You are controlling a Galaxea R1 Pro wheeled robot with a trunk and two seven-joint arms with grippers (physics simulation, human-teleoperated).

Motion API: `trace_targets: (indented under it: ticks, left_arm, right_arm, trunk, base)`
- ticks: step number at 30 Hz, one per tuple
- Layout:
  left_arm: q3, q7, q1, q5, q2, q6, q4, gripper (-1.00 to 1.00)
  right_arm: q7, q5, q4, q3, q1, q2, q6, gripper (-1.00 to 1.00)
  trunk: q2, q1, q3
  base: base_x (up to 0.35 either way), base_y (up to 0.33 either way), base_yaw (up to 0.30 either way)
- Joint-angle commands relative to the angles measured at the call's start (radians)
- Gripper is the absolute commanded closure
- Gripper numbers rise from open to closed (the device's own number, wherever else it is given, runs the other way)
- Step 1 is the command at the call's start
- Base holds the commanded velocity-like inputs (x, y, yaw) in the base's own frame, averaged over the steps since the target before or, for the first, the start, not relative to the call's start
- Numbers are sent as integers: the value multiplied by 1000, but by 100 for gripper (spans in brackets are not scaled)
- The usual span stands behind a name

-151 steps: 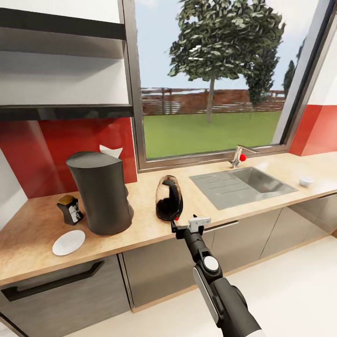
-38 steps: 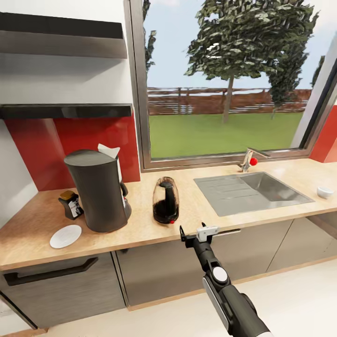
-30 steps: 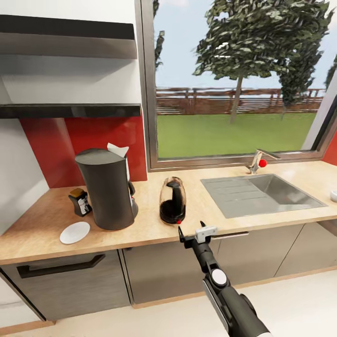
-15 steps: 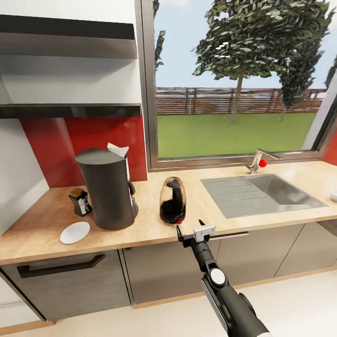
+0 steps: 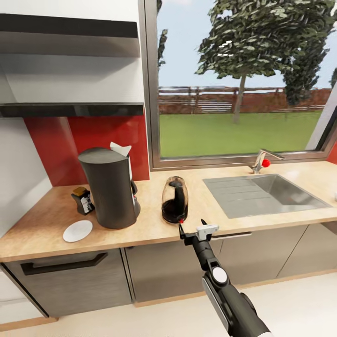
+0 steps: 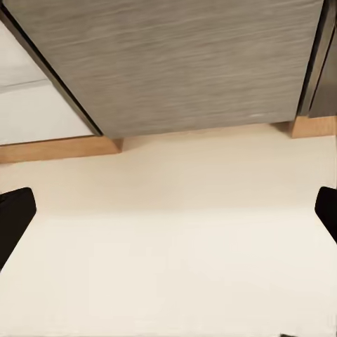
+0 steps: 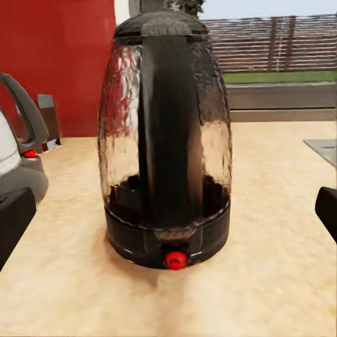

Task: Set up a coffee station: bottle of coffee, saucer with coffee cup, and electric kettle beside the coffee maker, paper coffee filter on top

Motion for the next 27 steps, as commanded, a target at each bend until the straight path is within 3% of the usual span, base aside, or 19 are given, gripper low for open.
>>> trace_targets:
  ticks: [1, 5, 12, 27]
  left_arm:
    - [0, 12, 3, -11, 6, 1, 3, -100]
    - [0, 28, 61, -10, 27, 6, 21, -100]
    - [-2, 64, 114, -10, 31, 60, 82, -100]
    - [4, 75, 121, -8, 30, 384, 123, -100]
  right_arm:
    - [-6, -4, -4, 2, -1, -1, -3, -100]
    - [-6, -4, -16, 2, -1, -2, -3, -100]
    - [-5, -3, -43, 6, -1, 2, 1, -100]
    - [-51, -1, -129, 0, -1, 3, 5, -100]
  trunk:
    - [-2, 1, -3]
    - [-2, 1, -8]
    - [-2, 1, -10]
    - [-2, 1, -10]
  base:
    - [0, 0, 144]
    - [0, 0, 145]
    - [0, 0, 36]
    - [0, 0, 1]
